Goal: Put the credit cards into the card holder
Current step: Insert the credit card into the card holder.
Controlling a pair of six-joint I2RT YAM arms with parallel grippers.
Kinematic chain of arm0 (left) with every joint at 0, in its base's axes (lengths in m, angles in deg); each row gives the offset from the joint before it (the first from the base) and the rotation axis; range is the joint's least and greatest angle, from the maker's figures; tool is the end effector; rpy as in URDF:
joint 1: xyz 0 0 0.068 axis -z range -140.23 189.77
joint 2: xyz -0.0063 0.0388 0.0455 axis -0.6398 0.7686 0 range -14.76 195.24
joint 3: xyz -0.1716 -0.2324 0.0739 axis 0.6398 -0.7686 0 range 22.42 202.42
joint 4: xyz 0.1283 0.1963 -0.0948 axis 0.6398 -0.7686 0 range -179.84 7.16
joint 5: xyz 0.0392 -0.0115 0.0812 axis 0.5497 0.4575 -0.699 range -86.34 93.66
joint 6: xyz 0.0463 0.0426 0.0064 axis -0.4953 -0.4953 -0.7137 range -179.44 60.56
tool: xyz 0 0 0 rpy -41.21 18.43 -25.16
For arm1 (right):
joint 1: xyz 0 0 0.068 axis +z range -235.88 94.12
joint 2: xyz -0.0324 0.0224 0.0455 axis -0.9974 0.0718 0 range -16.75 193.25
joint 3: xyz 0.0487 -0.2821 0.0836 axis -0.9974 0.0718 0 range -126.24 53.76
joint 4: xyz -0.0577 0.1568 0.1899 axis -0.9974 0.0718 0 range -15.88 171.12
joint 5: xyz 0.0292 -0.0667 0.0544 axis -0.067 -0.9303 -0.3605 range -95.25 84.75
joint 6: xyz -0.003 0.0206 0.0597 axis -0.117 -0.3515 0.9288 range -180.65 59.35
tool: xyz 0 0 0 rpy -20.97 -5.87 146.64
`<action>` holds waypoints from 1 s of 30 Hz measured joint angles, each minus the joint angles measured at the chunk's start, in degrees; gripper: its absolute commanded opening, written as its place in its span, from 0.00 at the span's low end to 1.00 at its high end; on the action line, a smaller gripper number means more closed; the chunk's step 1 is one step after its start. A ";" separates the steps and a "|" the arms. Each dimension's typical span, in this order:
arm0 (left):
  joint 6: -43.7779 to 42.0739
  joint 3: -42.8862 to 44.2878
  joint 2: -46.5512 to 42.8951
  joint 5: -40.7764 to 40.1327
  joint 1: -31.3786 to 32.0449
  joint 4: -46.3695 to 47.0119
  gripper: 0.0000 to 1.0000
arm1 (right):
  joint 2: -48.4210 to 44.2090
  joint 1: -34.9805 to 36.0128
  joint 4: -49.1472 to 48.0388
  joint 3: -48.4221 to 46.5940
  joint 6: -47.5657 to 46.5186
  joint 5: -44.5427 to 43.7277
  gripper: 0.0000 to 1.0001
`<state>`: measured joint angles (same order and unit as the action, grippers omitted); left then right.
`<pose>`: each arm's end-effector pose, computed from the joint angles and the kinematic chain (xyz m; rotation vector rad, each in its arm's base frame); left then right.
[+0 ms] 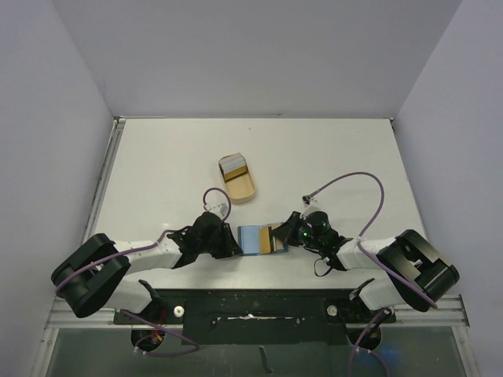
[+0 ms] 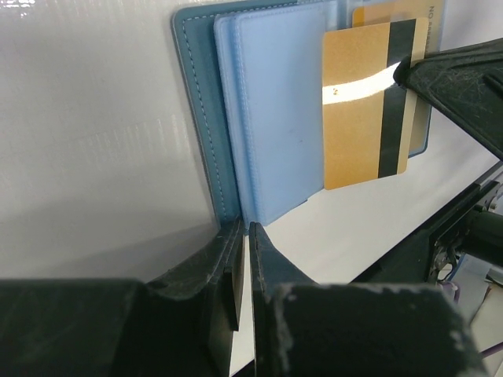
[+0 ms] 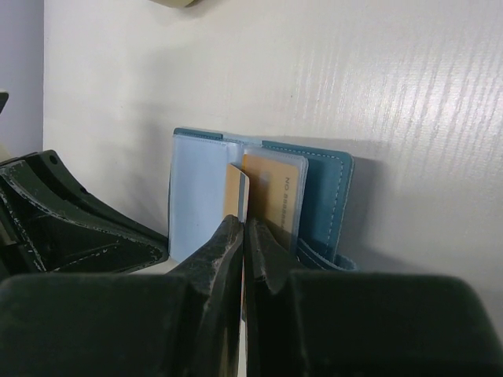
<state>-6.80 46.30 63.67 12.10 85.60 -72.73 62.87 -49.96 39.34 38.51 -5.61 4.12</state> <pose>0.1583 -0.1733 0.1549 -0.0732 2.5696 -0.9411 0.1815 0.1412 0.1520 0.2720 2.2714 1.0797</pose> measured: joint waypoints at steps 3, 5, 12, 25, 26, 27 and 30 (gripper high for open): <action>0.15 -0.07 -0.15 -0.37 0.24 0.00 0.08 | 0.22 0.00 -0.37 0.00 -0.66 0.22 0.00; 0.26 -0.17 -0.28 -0.59 0.35 0.00 0.08 | 0.39 -0.02 -0.50 0.00 -0.85 0.22 0.00; 0.66 -0.59 -0.48 -0.96 0.61 0.46 0.08 | 0.83 -0.28 -0.61 -0.17 -2.12 0.33 0.00; 0.87 -0.76 -0.52 -1.03 0.81 0.79 0.08 | 0.96 -1.14 -0.50 -0.85 -3.67 0.37 0.00; 0.90 -0.76 -0.55 -1.01 0.90 0.81 0.08 | 0.96 -1.31 -0.48 -0.90 -3.72 0.37 0.00; 0.90 -0.76 -0.52 -1.01 0.98 0.81 0.08 | 0.96 -1.36 -0.44 -0.98 -3.76 0.37 0.00; 0.94 -0.76 -0.55 -1.01 1.07 0.81 0.08 | 1.51 -1.40 -0.31 -1.62 -4.04 0.39 0.00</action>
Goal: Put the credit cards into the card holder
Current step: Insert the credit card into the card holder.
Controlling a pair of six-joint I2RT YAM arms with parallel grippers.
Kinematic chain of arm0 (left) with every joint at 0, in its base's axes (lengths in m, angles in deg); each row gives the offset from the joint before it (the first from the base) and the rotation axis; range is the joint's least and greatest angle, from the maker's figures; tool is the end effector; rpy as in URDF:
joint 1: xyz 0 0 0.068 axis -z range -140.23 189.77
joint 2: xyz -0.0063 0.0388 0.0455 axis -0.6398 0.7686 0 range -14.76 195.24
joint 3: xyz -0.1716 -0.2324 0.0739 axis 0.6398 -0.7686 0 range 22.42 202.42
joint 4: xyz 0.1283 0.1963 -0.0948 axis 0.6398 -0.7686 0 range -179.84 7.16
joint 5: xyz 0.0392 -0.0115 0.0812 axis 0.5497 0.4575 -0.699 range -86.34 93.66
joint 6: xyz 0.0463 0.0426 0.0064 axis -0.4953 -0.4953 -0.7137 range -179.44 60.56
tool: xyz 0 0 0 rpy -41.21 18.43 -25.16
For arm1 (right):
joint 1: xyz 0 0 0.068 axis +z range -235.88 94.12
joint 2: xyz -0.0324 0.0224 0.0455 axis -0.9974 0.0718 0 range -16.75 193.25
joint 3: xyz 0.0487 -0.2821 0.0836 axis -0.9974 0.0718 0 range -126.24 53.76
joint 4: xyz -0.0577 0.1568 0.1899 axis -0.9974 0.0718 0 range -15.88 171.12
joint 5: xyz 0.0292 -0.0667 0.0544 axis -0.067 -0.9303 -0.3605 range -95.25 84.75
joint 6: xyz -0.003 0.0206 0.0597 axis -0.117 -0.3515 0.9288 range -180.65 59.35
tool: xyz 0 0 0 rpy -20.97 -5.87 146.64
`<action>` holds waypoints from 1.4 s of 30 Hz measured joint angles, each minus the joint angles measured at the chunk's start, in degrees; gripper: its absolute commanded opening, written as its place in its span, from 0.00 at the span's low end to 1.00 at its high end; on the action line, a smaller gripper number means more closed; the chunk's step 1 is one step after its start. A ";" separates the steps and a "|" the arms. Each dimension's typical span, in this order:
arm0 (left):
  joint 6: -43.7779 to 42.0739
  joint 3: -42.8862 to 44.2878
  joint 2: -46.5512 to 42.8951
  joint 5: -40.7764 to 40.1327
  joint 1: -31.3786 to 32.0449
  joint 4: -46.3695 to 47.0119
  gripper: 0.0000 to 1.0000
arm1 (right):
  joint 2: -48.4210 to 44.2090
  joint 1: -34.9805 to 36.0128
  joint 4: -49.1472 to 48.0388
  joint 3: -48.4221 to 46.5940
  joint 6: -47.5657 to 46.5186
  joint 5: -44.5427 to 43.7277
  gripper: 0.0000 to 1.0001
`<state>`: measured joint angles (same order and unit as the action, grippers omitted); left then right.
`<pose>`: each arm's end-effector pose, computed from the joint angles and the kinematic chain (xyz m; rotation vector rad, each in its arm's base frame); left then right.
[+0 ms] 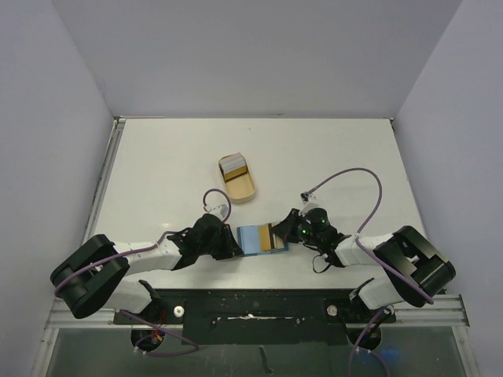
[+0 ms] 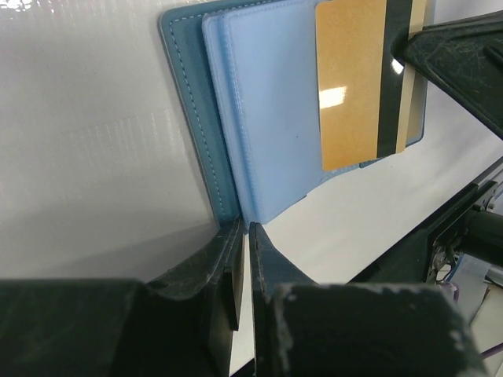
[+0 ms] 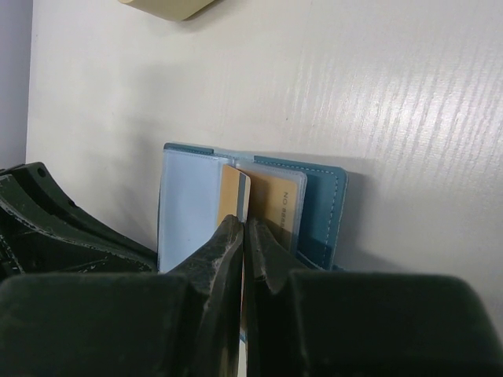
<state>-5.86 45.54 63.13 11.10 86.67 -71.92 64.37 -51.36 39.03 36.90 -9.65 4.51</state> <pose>0.1541 -0.1739 0.1544 -0.0784 2.5603 -0.9451 0.1915 0.1417 0.1544 0.2116 2.2508 1.0414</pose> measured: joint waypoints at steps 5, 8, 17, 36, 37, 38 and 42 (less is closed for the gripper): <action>0.02 0.00 0.02 0.00 0.04 0.02 0.08 | 2.01 -0.04 -0.90 -0.31 0.04 0.31 0.00; 0.04 0.00 0.02 0.02 0.09 0.04 0.08 | 3.58 -0.07 -2.38 -0.31 0.42 0.81 0.00; 0.24 0.00 0.02 0.04 0.42 0.09 0.08 | 5.05 0.09 -5.16 -0.28 1.53 1.70 0.00; 1.16 -0.33 0.02 0.00 0.85 0.70 0.08 | 2.01 0.85 -0.31 0.02 5.16 -0.13 0.00; 1.25 -0.35 0.02 0.00 0.92 0.74 0.08 | 2.08 0.85 -0.28 0.02 5.14 -0.09 0.01; 1.29 -0.35 0.02 -0.02 0.98 0.76 0.08 | 2.32 0.87 -0.42 0.02 5.09 0.02 0.02; 1.29 -0.37 0.02 -0.09 1.07 0.76 0.09 | 4.20 0.87 -1.25 -0.52 5.03 0.85 0.05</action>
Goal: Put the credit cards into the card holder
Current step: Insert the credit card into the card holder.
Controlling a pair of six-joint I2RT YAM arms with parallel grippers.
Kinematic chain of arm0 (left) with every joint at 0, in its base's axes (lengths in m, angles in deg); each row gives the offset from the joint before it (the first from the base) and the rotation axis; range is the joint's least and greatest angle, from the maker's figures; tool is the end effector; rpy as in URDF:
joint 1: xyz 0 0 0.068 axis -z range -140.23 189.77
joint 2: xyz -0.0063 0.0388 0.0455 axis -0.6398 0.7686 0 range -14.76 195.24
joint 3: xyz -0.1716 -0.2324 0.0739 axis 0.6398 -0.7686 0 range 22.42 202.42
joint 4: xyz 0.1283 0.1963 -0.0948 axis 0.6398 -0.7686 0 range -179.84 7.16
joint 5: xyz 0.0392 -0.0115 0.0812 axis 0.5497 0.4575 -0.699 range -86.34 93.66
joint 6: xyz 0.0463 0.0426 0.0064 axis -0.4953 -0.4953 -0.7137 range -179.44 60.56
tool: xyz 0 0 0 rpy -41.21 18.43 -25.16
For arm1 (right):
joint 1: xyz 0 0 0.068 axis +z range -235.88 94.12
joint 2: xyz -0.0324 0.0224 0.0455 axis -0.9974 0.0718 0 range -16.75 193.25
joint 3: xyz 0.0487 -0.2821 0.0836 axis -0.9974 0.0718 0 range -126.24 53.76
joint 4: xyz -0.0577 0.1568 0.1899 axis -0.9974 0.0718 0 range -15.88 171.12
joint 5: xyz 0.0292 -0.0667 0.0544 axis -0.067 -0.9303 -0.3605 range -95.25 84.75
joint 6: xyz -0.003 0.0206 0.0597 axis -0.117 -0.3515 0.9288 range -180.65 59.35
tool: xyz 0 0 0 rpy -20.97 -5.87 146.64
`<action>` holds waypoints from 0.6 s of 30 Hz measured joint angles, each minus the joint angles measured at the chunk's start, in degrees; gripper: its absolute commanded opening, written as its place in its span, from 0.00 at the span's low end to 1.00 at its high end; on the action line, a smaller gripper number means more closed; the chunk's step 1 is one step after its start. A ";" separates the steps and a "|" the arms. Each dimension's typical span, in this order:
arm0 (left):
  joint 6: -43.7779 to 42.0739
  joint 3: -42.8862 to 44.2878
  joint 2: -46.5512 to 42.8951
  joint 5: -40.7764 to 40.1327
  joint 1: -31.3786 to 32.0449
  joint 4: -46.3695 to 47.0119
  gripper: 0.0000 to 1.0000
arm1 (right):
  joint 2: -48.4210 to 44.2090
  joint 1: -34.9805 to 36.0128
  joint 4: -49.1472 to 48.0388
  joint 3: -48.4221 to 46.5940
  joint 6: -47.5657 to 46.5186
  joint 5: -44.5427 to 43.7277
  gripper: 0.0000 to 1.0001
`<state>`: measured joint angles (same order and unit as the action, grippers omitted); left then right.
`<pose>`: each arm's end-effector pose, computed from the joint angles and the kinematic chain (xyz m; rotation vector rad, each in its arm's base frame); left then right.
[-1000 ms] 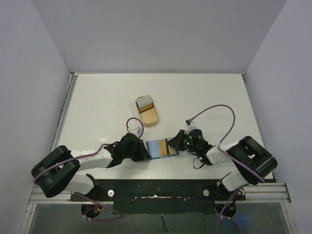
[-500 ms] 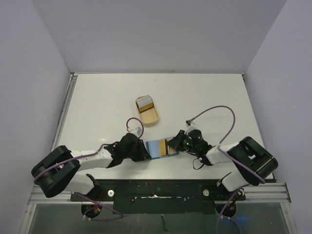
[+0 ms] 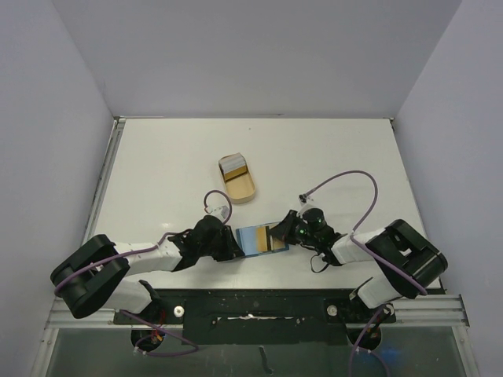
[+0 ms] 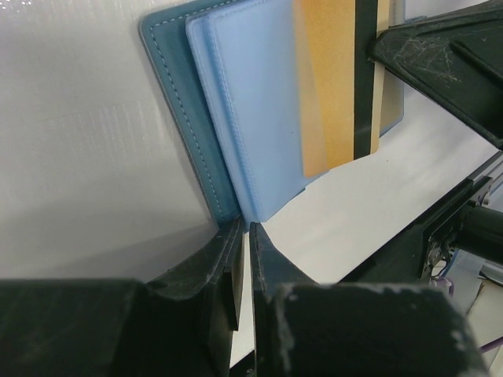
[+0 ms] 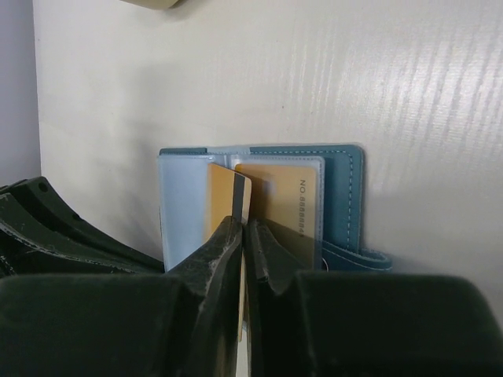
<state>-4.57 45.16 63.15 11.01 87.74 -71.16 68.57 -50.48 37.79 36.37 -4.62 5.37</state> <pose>0.1505 -0.1764 0.1537 -0.0837 2.5631 -0.9639 0.1938 0.1488 0.1429 0.2980 2.3130 1.0829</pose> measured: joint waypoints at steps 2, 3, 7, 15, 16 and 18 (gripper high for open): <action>0.00 0.02 0.00 -0.07 0.00 0.00 0.09 | 0.48 0.17 0.02 -0.57 -0.15 0.35 0.06; 0.00 0.00 0.00 -0.09 0.04 0.00 0.09 | 0.61 0.42 0.24 -0.92 -0.31 0.42 0.07; -0.02 0.00 0.00 -0.20 0.07 0.02 0.08 | 1.07 1.29 1.44 -2.16 -1.31 0.37 0.10; -0.02 0.00 0.00 -0.31 0.11 0.02 0.09 | 2.97 3.93 6.36 -6.38 -3.78 0.39 0.31; -0.02 0.00 0.00 -0.31 0.11 0.00 0.09 | 2.97 4.26 7.41 -7.02 -4.24 0.39 0.33; -0.02 0.00 0.00 -0.33 0.11 0.00 0.09 | 2.80 4.83 9.97 -8.59 -5.18 0.11 0.38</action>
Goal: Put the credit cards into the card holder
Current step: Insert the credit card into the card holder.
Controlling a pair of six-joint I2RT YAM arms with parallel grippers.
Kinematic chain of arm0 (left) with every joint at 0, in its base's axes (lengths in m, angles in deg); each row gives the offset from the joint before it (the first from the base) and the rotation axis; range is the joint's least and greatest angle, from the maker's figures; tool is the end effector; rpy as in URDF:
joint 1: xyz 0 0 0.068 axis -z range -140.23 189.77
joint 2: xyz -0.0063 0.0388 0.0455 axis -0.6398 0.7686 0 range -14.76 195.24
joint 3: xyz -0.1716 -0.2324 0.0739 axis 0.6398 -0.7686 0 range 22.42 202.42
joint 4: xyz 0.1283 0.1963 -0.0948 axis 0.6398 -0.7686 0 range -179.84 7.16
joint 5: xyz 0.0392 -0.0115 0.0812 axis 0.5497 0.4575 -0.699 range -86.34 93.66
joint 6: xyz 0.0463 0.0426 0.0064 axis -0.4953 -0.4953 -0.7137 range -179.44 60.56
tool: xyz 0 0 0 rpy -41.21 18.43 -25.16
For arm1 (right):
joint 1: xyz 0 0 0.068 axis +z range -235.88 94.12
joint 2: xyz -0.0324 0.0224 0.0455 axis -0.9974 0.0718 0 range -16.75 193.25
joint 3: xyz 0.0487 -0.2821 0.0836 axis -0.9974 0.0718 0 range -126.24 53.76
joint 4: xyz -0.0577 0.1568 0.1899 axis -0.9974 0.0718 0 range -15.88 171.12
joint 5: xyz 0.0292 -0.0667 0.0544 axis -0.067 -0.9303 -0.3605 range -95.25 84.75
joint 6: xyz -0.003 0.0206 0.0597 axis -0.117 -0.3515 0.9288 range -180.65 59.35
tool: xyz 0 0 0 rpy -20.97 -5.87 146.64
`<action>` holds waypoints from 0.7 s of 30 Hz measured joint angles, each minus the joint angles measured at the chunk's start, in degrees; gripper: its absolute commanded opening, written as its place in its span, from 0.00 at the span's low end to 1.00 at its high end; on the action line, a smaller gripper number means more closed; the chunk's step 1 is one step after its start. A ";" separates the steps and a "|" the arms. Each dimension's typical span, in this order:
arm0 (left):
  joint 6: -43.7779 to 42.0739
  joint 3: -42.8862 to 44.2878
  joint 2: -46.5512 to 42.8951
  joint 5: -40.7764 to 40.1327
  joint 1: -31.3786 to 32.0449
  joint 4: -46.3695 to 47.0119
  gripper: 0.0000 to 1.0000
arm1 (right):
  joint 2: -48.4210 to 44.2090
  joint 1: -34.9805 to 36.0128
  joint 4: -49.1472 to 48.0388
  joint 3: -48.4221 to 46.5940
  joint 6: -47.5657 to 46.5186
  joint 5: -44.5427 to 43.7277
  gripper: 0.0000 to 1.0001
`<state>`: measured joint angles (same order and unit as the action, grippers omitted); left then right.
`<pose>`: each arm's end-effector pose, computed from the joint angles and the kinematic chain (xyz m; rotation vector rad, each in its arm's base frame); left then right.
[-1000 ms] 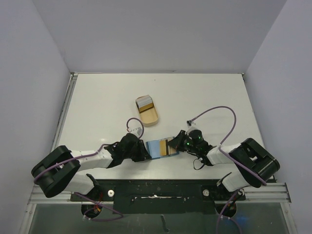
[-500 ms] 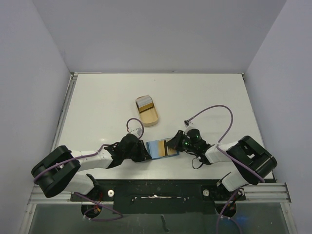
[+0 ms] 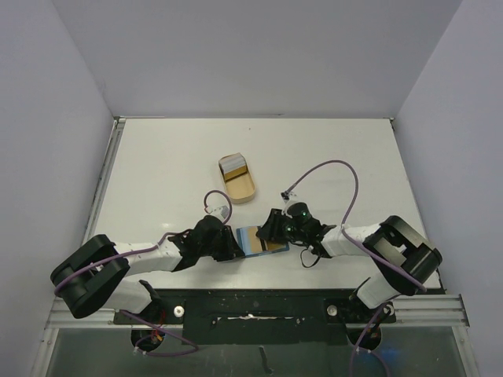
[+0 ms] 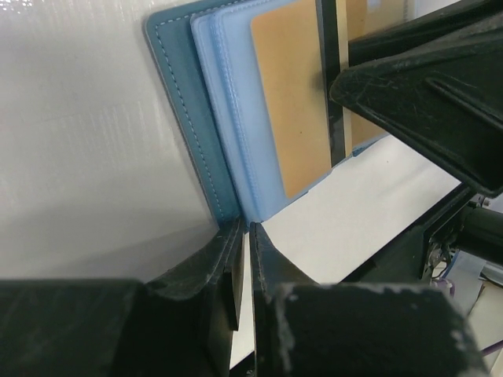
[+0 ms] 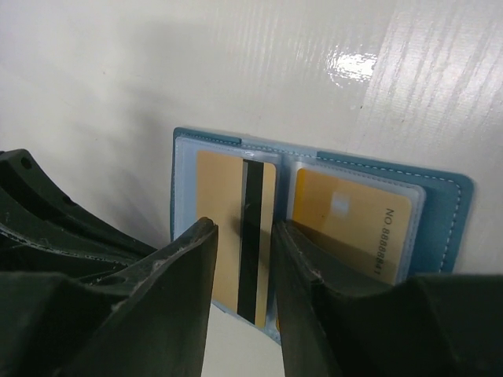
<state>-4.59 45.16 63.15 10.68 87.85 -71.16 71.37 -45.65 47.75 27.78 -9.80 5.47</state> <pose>0.1504 -0.1765 0.1537 -0.0839 2.5610 -0.9590 0.2022 0.1829 0.1519 0.1074 2.4028 1.0358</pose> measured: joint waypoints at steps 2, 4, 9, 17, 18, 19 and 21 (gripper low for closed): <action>0.00 0.00 -0.04 -0.13 0.00 -0.02 0.09 | -0.85 0.44 3.23 -1.38 -1.25 -0.74 0.40; 0.00 0.00 -0.20 -0.44 0.00 -0.04 0.09 | -1.66 0.81 6.01 -2.25 -2.34 -1.27 0.40; -0.02 -0.44 -0.98 -1.25 0.00 -0.33 0.09 | -1.97 2.27 9.84 -3.96 -3.96 -2.49 0.38; -0.28 -0.50 -1.44 -1.33 0.00 -1.36 0.09 | -0.52 4.17 8.63 -4.44 -1.95 -4.70 0.31; -0.35 -0.50 -1.64 -1.46 0.00 -1.64 0.09 | -0.44 4.20 8.24 -4.28 -0.83 -4.96 0.30; -0.42 -0.50 -1.81 -1.64 0.00 -1.90 0.09 | -0.48 4.31 8.00 -4.00 -0.04 -5.35 0.30; -0.55 -0.50 -2.40 -2.25 0.00 -2.67 0.09 | -0.81 4.57 8.22 -3.74 1.25 -6.21 0.30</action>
<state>-5.14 44.66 60.75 8.43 87.85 -73.82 70.56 -41.08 55.97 24.04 -8.56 -0.73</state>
